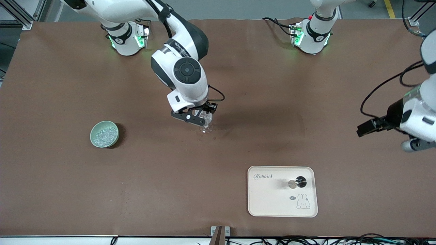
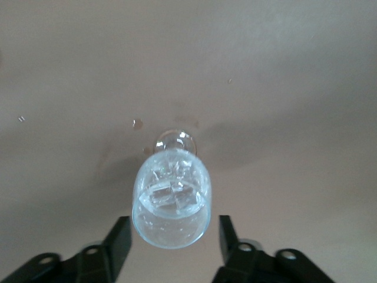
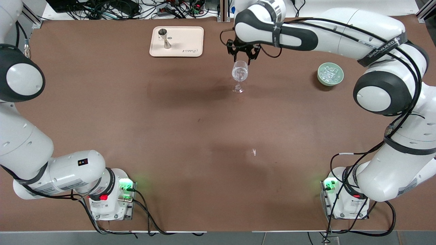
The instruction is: Pour wine and add ice with both arms
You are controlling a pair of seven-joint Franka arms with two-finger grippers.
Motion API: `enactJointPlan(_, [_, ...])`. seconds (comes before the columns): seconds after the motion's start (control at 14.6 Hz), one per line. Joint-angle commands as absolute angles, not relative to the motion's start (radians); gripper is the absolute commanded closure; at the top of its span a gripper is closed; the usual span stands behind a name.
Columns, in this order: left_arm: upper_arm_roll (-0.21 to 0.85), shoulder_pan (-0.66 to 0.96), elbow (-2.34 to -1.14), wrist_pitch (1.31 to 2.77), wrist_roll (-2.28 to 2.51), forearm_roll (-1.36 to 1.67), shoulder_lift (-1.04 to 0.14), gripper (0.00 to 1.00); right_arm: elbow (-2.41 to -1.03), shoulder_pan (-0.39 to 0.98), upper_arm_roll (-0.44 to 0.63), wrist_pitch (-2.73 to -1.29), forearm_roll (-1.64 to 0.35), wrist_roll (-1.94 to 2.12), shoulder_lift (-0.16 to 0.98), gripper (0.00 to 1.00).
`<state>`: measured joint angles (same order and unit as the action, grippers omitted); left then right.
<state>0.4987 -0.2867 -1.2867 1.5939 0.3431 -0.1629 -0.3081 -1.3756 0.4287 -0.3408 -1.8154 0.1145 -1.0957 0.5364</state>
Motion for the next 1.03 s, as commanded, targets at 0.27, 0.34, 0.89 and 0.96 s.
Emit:
enactJointPlan(0.27, [0.263,-0.082,-1.408,1.482,0.224,-0.086,-0.075,0.00,-1.384,0.211,-0.347,-1.642,0.170,-0.903,0.257,0.00])
enactJointPlan(0.34, [0.200,-0.031,-1.442,1.480,0.224,-0.063,-0.045,0.00,-1.384,0.160,-0.347,-1.597,0.170,-0.837,0.223,0.00])
enactJointPlan(0.89, [0.072,0.055,-1.629,1.522,0.184,0.000,0.104,0.00,-1.397,-0.031,-0.132,-1.454,0.156,-0.337,0.083,0.00])
enactJointPlan(0.96, [0.072,0.055,-1.649,1.529,0.181,0.000,0.118,0.00,-1.399,-0.029,-0.089,-1.441,0.155,-0.277,0.077,0.00])
